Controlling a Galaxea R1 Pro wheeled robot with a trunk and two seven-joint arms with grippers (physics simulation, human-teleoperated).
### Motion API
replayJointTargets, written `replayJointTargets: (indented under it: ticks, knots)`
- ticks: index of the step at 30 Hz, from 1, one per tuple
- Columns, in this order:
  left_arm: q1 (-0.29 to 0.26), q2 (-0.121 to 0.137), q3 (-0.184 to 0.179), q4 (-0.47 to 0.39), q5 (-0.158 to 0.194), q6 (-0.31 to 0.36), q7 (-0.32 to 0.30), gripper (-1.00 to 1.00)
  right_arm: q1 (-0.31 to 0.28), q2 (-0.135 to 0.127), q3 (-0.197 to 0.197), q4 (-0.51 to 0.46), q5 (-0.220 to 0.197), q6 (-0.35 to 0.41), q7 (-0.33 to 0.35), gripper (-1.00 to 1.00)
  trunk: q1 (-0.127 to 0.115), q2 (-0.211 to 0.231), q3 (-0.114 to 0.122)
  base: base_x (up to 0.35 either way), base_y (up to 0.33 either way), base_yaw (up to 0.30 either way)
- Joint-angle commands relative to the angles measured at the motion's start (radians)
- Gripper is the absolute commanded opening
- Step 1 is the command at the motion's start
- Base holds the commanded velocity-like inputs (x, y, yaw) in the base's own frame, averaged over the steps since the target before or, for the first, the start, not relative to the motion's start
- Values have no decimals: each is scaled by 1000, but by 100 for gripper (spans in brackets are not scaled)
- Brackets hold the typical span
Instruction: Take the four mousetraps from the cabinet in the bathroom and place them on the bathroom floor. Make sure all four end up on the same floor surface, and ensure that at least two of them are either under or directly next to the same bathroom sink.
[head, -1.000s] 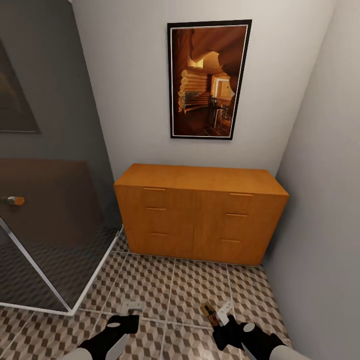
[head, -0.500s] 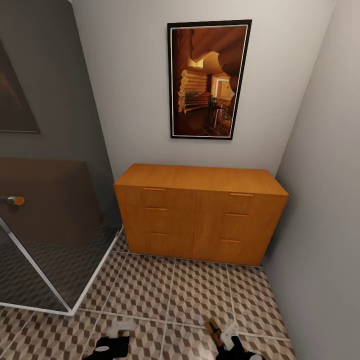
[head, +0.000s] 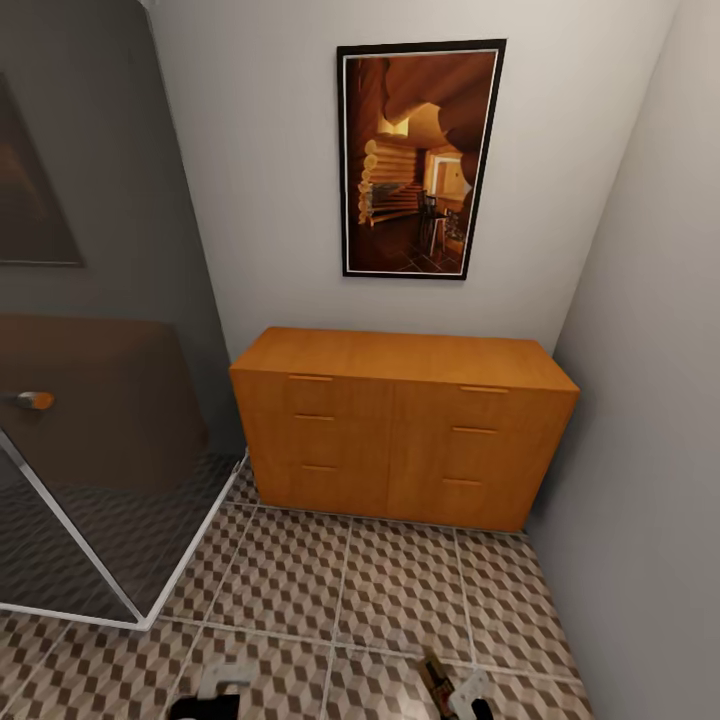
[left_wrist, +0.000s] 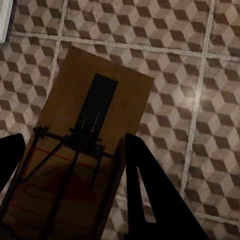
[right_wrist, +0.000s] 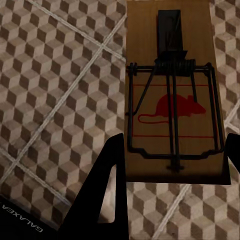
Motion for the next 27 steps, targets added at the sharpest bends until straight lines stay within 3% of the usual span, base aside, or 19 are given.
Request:
replayJointTargets:
  ticks: [1, 27]
  knots:
    - [1, 1, -8, -1, 8, -2, 2, -100, 0, 0, 0, 0, -1, -2, 5, -100, 0, -1, -1, 0, 0, 188]
    - [20, 1, -8, 2, 9, -2, 2, -100, 0, 4, 0, 2, -1, -1, 3, -100, 0, -1, -1, 0, 0, 285]
